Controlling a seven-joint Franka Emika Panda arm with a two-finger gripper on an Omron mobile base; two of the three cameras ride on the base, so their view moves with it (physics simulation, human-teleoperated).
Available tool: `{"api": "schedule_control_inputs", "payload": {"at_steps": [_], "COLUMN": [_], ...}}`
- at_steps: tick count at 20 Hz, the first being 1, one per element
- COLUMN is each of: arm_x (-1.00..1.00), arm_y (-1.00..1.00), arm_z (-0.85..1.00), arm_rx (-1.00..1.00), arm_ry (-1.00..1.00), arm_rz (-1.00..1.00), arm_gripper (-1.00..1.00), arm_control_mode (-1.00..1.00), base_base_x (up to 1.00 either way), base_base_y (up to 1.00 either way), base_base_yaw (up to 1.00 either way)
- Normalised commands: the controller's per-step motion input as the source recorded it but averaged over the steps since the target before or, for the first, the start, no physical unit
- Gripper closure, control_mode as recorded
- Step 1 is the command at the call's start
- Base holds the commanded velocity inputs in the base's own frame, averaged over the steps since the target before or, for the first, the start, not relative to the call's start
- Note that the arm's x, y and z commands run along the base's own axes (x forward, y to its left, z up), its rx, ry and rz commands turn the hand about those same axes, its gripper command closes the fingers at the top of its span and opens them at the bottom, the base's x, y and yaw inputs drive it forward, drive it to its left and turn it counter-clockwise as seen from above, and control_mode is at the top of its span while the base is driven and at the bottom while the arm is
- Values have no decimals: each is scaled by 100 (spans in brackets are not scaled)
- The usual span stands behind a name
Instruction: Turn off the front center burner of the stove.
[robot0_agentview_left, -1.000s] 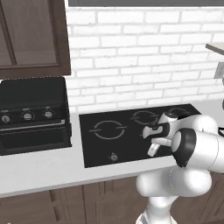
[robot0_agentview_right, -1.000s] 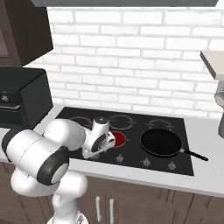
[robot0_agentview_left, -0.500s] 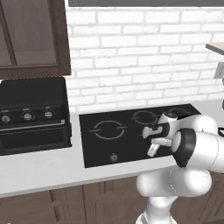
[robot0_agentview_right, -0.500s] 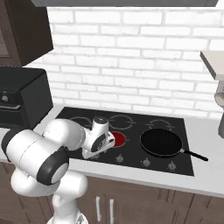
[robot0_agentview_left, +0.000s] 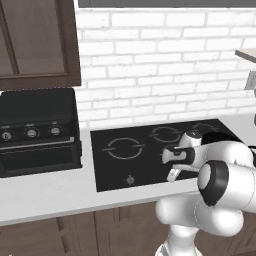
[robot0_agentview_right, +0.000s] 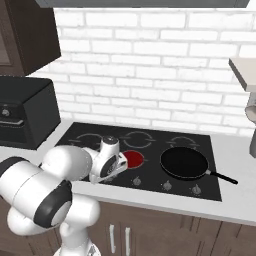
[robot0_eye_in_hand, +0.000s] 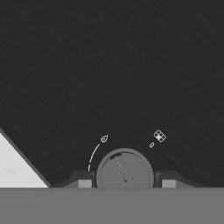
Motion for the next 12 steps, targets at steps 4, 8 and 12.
{"api": "schedule_control_inputs", "payload": {"at_steps": [4, 8, 12], "arm_x": [-8, 0, 0], "arm_y": [0, 0, -1], "arm_z": [-6, 0, 0], "arm_rx": [0, 0, 0], "arm_ry": [3, 0, 0], "arm_rz": [0, 0, 0], "arm_gripper": [100, 100, 100], "arm_control_mode": [-100, -100, -100], "base_base_x": [0, 0, 0], "base_base_y": [0, 0, 0], "base_base_yaw": [0, 0, 0]}}
